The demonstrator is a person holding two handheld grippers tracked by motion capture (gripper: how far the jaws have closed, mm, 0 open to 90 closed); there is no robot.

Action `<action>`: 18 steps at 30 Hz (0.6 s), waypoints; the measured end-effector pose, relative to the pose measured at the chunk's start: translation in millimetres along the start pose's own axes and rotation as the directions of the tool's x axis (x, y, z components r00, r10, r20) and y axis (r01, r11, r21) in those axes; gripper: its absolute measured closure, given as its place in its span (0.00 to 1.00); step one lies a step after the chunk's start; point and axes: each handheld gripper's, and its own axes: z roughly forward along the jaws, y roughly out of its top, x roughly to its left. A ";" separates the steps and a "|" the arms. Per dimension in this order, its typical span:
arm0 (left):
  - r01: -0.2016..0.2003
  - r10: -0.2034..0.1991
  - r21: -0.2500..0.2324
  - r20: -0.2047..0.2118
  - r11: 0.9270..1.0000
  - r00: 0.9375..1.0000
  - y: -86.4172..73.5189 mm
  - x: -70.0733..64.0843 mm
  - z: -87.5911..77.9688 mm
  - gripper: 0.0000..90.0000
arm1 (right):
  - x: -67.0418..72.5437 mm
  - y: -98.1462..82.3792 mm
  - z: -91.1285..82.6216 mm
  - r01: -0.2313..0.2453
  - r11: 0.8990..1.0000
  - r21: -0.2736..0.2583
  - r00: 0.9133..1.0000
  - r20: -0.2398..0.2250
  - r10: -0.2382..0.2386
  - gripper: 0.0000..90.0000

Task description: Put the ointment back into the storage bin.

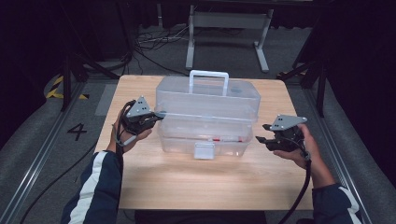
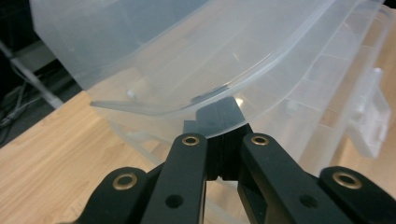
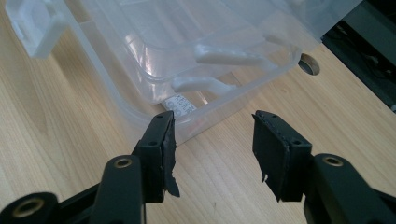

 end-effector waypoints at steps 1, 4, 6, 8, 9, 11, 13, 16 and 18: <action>-0.001 0.001 0.001 0.016 1.000 1.000 -0.1 0.2 -0.5 1.00 | -0.2 -0.4 0.3 -0.001 1.000 0.002 1.000 -0.005 0.001 0.55; -0.014 0.014 0.013 0.054 1.000 0.998 0.3 -1.4 -1.6 1.00 | -0.3 -0.3 1.4 0.005 1.000 0.005 1.000 -0.005 -0.005 0.55; -0.018 0.017 0.021 0.061 1.000 0.998 0.7 -2.2 -2.1 1.00 | 0.1 0.0 1.6 0.003 1.000 0.006 1.000 -0.006 -0.003 0.55; -0.017 0.015 0.029 0.066 0.999 0.998 1.6 -3.2 -2.2 1.00 | 0.7 0.4 2.0 0.008 1.000 0.010 1.000 -0.011 -0.008 0.55; -0.018 0.015 0.035 0.066 0.999 0.998 2.2 -3.5 -2.9 1.00 | 0.9 0.4 2.3 0.007 1.000 0.010 1.000 -0.015 -0.007 0.55; -0.025 0.022 0.046 0.070 0.999 0.997 3.1 -3.7 -5.5 1.00 | 1.1 0.0 3.0 0.008 1.000 0.017 1.000 -0.018 -0.007 0.55; -0.007 0.004 0.040 0.085 0.999 0.996 2.3 -2.2 -7.1 1.00 | 1.4 -0.8 4.0 0.005 1.000 0.018 1.000 -0.018 -0.004 0.55; 0.023 -0.024 0.011 0.111 1.000 0.994 -0.3 -0.2 -6.8 1.00 | 1.8 -1.3 4.5 0.006 1.000 0.024 1.000 -0.020 -0.005 0.55; 0.052 -0.050 -0.015 0.130 0.999 0.990 -1.3 3.1 -6.5 1.00 | 1.5 -1.1 4.3 0.008 1.000 0.021 1.000 -0.016 -0.008 0.55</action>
